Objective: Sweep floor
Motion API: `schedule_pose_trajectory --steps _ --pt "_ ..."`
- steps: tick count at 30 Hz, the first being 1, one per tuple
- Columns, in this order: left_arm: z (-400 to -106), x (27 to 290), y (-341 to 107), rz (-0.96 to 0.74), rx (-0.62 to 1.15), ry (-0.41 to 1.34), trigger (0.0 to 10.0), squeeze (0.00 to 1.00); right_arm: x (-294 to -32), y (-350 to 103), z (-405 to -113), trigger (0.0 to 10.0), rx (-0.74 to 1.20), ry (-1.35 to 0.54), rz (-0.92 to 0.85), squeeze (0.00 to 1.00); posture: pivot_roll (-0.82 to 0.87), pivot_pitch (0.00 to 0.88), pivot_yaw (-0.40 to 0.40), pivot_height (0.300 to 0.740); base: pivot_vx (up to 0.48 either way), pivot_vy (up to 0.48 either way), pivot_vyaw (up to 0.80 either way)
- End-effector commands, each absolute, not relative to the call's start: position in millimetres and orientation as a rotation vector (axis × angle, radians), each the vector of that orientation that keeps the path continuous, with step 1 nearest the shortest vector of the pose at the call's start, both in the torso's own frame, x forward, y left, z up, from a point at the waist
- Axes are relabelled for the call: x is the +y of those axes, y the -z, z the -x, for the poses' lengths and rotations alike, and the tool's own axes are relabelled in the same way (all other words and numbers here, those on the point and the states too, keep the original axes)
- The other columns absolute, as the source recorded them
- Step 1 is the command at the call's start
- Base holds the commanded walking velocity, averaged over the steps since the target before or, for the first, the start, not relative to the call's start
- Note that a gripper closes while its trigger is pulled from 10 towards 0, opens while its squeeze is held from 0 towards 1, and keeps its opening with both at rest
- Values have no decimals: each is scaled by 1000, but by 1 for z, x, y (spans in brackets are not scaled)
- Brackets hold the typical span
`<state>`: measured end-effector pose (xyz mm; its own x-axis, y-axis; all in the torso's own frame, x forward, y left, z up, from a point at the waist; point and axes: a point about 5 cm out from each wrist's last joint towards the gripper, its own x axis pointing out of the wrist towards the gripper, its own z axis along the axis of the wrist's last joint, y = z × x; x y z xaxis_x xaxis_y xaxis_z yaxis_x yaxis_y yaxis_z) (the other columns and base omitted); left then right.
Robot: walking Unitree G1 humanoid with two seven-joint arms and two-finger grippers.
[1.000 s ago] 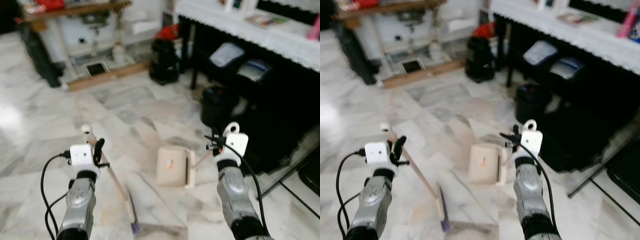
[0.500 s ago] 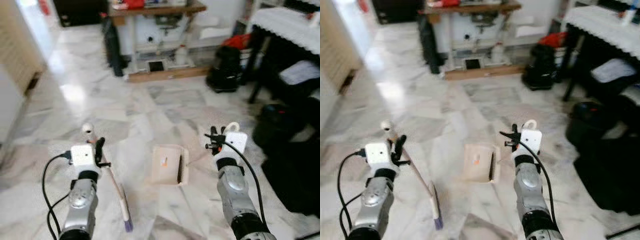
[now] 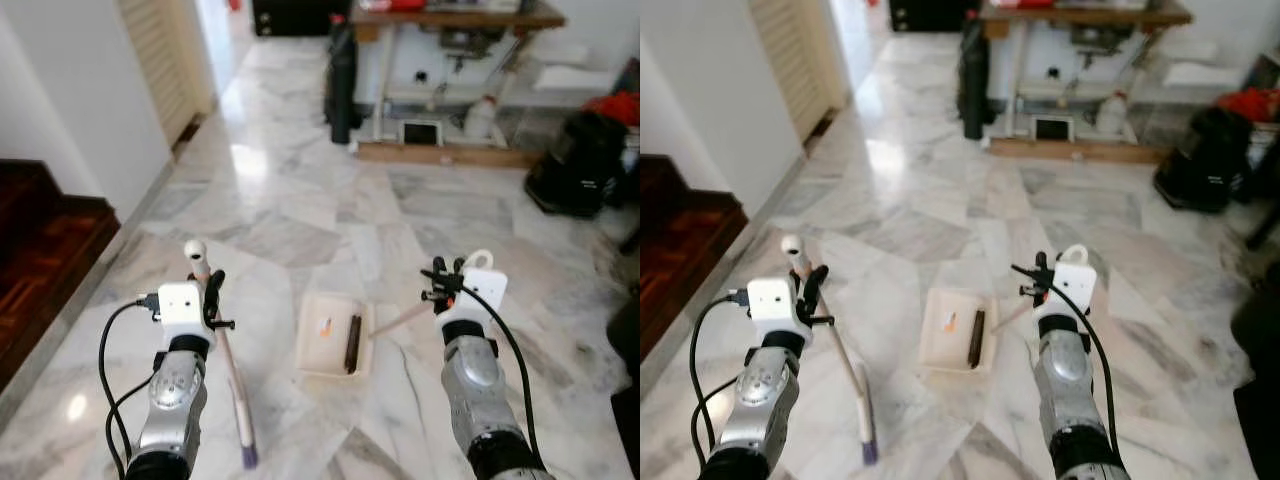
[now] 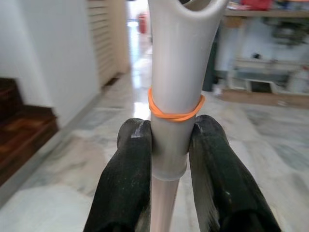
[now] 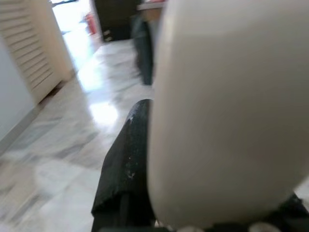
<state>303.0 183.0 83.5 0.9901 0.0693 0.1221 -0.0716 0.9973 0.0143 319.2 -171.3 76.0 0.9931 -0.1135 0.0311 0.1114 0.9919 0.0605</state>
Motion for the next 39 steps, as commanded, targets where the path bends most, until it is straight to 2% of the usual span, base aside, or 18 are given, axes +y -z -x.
schedule_pose_trajectory --steps 1,39 --pt "-307 185 -92 -33 -158 -70 10000 0 -169 -94 -326 10000 -116 107 -58 0 -42 0 14 740 0 0 800" --pt "-303 188 -98 -65 -174 -85 10000 0 -169 -99 -330 10000 -110 110 -62 0 -15 29 5 740 0 0 800"
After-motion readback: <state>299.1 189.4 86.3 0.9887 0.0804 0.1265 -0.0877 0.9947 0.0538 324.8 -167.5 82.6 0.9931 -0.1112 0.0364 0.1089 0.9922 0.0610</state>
